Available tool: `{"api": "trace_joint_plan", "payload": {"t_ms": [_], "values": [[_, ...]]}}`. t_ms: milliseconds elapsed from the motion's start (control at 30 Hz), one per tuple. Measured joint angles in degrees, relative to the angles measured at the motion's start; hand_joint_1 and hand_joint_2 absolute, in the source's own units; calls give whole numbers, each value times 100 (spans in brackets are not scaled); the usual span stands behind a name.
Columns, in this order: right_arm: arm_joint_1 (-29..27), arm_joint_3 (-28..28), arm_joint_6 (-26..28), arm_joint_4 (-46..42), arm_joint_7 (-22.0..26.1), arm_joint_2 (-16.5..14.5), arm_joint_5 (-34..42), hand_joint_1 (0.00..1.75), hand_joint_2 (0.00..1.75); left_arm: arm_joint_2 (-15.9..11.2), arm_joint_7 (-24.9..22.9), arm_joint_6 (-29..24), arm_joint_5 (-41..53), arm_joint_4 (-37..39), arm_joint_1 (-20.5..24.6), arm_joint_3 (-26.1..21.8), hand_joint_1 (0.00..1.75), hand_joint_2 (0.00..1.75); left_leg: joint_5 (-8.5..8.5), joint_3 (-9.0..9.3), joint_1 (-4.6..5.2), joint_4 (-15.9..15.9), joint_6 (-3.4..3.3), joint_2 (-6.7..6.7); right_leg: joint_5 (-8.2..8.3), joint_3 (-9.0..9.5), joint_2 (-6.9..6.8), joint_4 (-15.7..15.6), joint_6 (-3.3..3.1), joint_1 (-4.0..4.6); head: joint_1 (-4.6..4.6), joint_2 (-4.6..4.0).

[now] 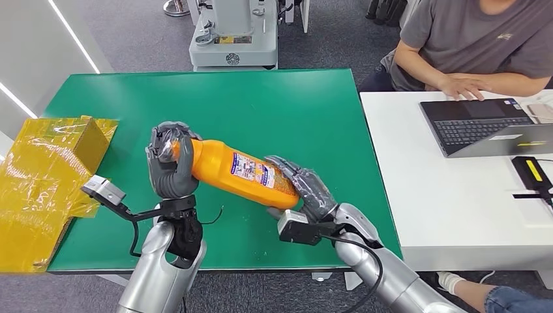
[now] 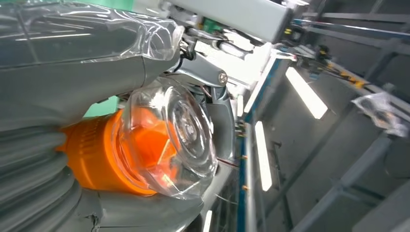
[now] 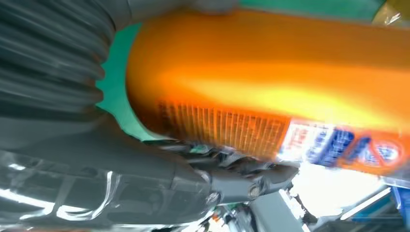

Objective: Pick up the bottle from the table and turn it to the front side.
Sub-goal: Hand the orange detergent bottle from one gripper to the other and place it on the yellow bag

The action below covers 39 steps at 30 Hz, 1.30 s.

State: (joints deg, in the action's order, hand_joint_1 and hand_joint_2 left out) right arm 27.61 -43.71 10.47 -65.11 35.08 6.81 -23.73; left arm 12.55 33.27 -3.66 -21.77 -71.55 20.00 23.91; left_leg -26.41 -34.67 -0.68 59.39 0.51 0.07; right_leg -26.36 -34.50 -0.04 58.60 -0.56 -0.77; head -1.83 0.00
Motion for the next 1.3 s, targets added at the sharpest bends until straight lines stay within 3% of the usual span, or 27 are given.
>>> {"api": "trace_joint_plan", "payload": {"t_ms": [33, 800, 1100, 1300], "values": [[0, 1, 44, -1, -27, -1, 29, 0, 0, 0, 0, -3, -7, 1, 3, 0, 175, 175, 0, 0, 0, 0, 0, 0, 0, 0, 0, 0, 0, 0, -1, 0], [-215, 165, 500, -444, -221, -3, 573, 0, 0, 23, -18, -68, -53, 21, 21, 0, 175, 175, 0, -1, 0, 0, 0, 0, 0, -1, 0, 0, 0, 0, 1, 0], [-741, 400, 897, -1259, -182, -5, 991, 0, 0, -44, 8, -227, -58, 21, 11, -18, 175, 175, 0, -5, 0, -1, 0, -2, -1, -4, -3, 0, 0, 0, 1, 0], [-1308, 586, 1393, -2045, 108, -62, 1736, 0, 0, -115, 130, -492, -132, 12, -40, -36, 175, 175, -1, -7, 0, -3, 1, -3, -3, -4, -5, 0, 0, 0, 1, 0]]}}
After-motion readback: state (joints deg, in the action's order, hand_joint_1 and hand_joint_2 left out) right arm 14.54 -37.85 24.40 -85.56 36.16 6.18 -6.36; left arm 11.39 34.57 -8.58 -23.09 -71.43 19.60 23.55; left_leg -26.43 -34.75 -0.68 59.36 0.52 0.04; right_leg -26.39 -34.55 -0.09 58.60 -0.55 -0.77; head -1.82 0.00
